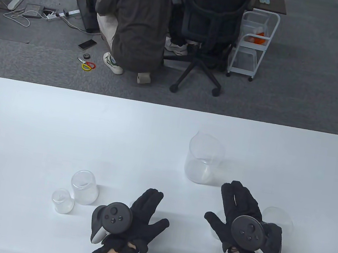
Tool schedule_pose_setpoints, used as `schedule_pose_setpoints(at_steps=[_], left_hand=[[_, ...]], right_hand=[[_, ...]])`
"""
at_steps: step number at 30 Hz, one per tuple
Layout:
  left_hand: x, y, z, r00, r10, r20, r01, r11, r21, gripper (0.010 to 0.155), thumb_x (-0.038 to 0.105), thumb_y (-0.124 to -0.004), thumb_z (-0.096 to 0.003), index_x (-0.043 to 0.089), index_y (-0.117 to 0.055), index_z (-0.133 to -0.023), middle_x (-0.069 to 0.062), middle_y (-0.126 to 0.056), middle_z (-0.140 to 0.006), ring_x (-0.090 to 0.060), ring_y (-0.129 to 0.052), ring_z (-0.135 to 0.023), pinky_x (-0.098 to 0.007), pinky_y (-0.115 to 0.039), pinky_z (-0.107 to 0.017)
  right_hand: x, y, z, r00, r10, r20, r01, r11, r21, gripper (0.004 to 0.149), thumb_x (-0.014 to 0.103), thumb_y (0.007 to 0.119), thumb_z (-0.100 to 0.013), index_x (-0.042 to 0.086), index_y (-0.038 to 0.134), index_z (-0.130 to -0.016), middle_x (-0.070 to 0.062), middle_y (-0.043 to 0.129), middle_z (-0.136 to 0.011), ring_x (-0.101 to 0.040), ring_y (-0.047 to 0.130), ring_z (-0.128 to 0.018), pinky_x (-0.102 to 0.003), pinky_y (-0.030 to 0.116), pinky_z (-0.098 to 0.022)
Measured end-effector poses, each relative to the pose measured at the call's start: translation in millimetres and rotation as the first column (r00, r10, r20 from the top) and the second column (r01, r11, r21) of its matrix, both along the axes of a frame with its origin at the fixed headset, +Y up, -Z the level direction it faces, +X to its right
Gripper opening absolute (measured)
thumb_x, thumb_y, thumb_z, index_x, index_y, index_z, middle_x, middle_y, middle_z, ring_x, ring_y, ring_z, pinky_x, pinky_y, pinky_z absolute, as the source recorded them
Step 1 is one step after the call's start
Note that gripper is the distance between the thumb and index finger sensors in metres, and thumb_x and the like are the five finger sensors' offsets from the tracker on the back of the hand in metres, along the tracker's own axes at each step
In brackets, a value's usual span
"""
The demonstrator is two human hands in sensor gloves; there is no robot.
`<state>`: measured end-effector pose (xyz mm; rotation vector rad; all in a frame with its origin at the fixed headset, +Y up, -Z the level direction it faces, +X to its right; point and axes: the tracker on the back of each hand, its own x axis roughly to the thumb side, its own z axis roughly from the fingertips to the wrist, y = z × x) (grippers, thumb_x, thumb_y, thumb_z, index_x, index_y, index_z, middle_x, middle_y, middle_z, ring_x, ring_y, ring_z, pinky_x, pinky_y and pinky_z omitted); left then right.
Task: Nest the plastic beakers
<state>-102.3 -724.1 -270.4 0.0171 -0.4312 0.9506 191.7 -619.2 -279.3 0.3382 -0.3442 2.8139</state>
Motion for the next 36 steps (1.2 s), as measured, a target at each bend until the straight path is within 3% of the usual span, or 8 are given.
schedule_pose_setpoints(at_steps=[6, 15, 25, 34, 36], left_hand=[[-2.3, -0.8, -1.0, 1.0, 0.004, -0.011, -0.004, 1.0, -0.008, 0.085, 0.068, -0.067, -0.0426, 0.017, -0.044, -0.106, -0.019, -0.036, -0.112, -0.052, -0.045, -0.104, -0.072, -0.043, -0.068], [-0.7, 0.3, -0.6, 1.0, -0.002, -0.006, 0.002, 1.0, -0.014, 0.085, 0.068, -0.067, -0.0427, 0.017, -0.044, -0.106, -0.018, -0.036, -0.112, -0.052, -0.045, -0.104, -0.072, -0.043, -0.068], [-2.6, 0.1, -1.3, 1.0, 0.01, -0.02, -0.01, 1.0, -0.026, 0.084, 0.068, -0.067, -0.0427, 0.016, -0.045, -0.106, -0.019, -0.036, -0.112, -0.052, -0.045, -0.104, -0.073, -0.043, -0.068], [-6.0, 0.3, -2.9, 0.999, 0.034, -0.035, -0.035, 0.999, -0.032, 0.087, 0.068, -0.066, -0.0426, 0.017, -0.038, -0.107, -0.019, -0.033, -0.112, -0.052, -0.044, -0.105, -0.073, -0.042, -0.068], [-6.7, 0.9, -3.1, 0.998, 0.045, -0.039, -0.046, 0.999, -0.029, 0.087, 0.068, -0.066, -0.0426, 0.017, -0.037, -0.107, -0.019, -0.032, -0.112, -0.052, -0.044, -0.105, -0.073, -0.042, -0.068]], right_hand=[[-20.9, 17.1, -45.9, 0.996, 0.028, 0.085, -0.023, 0.998, -0.066, 0.087, 0.063, 0.075, -0.045, 0.014, 0.037, -0.106, -0.02, 0.034, -0.118, -0.051, 0.044, -0.104, -0.067, 0.044, -0.07], [-45.5, 11.7, -107.9, 0.979, 0.058, 0.196, -0.022, 0.984, -0.179, 0.088, 0.065, 0.075, -0.044, 0.018, 0.035, -0.107, -0.017, 0.031, -0.12, -0.05, 0.038, -0.107, -0.069, 0.039, -0.072], [-63.1, -17.6, -173.2, 0.956, 0.016, 0.292, 0.072, 0.955, -0.287, 0.09, 0.068, 0.074, -0.043, 0.02, 0.033, -0.108, -0.015, 0.027, -0.121, -0.049, 0.032, -0.109, -0.071, 0.036, -0.072], [-72.2, -54.1, -203.7, 0.949, 0.102, 0.299, 0.048, 0.889, -0.455, 0.099, 0.076, 0.068, -0.04, 0.023, 0.018, -0.107, -0.013, 0.006, -0.12, -0.047, 0.006, -0.109, -0.076, 0.022, -0.071], [-72.6, -54.7, -206.7, 0.937, 0.161, 0.309, -0.011, 0.899, -0.438, 0.097, 0.074, 0.07, -0.041, 0.023, 0.02, -0.107, -0.01, 0.006, -0.12, -0.045, 0.009, -0.11, -0.075, 0.03, -0.071]])
